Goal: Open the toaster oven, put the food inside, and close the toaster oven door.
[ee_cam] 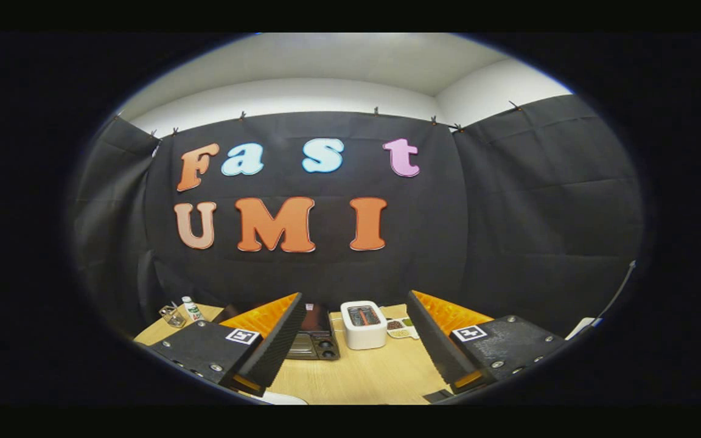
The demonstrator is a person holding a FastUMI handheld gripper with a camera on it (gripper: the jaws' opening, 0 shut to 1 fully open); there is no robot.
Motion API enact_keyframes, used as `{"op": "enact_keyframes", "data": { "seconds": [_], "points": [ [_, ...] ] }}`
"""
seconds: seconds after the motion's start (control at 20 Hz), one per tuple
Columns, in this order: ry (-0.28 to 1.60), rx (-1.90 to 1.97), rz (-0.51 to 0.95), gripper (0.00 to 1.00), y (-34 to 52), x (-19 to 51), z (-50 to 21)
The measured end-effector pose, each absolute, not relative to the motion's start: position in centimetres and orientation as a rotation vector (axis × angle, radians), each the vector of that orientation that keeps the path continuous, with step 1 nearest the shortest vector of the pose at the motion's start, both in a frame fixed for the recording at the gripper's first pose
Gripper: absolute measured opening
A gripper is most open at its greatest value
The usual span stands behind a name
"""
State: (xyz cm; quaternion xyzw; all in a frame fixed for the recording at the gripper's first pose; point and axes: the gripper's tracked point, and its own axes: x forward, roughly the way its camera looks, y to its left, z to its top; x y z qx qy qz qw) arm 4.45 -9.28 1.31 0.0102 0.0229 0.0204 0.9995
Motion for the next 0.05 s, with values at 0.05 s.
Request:
{"op": "enact_keyframes", "data": {
  "seconds": [0.05],
  "points": [
    [0.049, 0.019, 0.044, 0.99, -9.61, 4.59, 1.24]
  ]
}}
